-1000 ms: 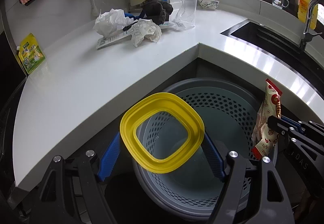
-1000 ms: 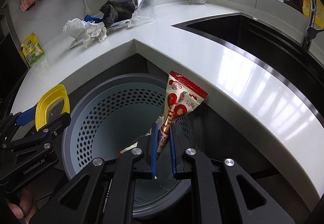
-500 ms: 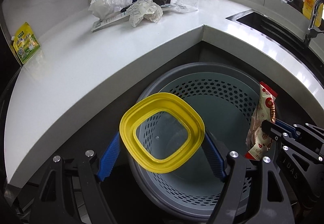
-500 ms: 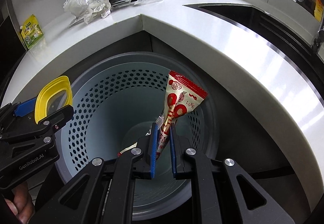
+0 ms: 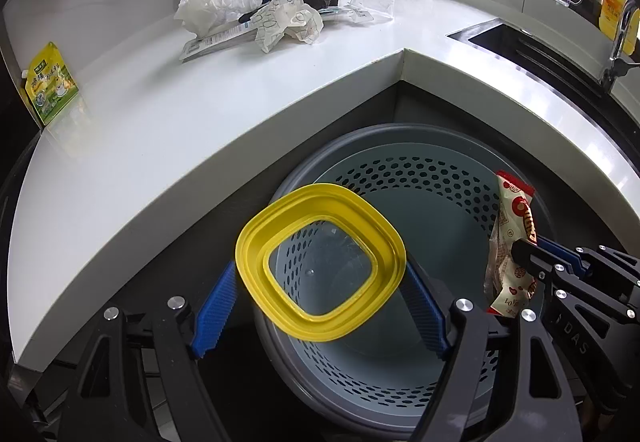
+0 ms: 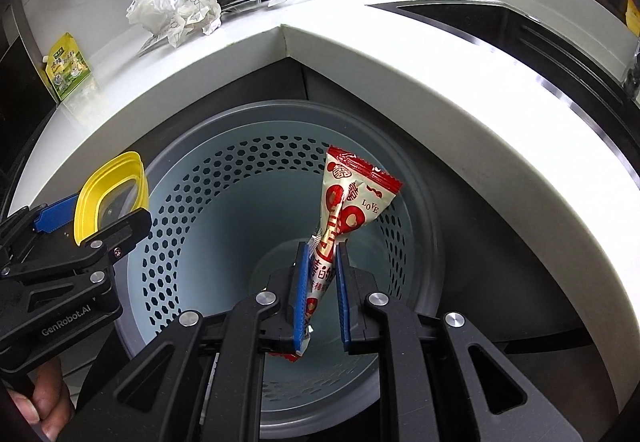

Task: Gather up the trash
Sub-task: 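Open both tools to drop the wrapper and lid into the basket, then move both tools back toward the clear cup and crumpled paper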

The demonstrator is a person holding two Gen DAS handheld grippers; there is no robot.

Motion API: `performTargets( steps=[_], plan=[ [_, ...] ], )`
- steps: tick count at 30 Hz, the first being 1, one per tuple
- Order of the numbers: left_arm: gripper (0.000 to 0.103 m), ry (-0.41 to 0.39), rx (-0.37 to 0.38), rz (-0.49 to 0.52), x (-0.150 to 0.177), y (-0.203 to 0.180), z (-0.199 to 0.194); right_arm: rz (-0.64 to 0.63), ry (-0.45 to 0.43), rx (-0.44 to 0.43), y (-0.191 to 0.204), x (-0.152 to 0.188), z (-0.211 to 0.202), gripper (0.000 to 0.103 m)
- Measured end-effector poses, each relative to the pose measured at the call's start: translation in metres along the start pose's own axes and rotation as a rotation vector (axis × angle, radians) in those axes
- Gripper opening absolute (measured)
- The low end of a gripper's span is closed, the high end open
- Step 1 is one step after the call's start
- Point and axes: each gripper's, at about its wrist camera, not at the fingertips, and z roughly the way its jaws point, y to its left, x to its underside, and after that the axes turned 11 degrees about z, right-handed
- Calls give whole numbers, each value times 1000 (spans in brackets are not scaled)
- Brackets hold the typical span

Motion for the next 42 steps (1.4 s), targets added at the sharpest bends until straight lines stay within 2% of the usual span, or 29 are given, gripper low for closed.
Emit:
performTargets(
  steps=[3,4,5,7,14,24,31,39,42],
  plan=[
    [77,-2,-4,-2,0,1,0,4,-7,3,-1,-1,-1,20],
    [77,-2,-3,-3,0,1,0,7,-12,2,-2,-1,-2,29],
    [79,0,-3,-5,-1,1,1,10,-16,-5,-2,-2,-3,43],
    [83,2,-5,-8,-1,2,1,18,-27,-17,-3,-2,-5,54],
    [92,12,-15,-15,0,4,1,41,-27,-20,-7,-3,-5,54],
    [93,4,-21,-15,0,5,-2,74,-33,-36,-13,-6,-11,55],
    [94,-7,-27,-14,-1,6,-8,67,-73,-39,-12,-5,-18,60],
    [94,-17,-46,-14,-2,9,-18,38,-132,34,-4,-10,-33,66],
    [94,-21,-53,-15,-3,10,-21,43,-144,71,-2,-14,-39,72]
  ],
)
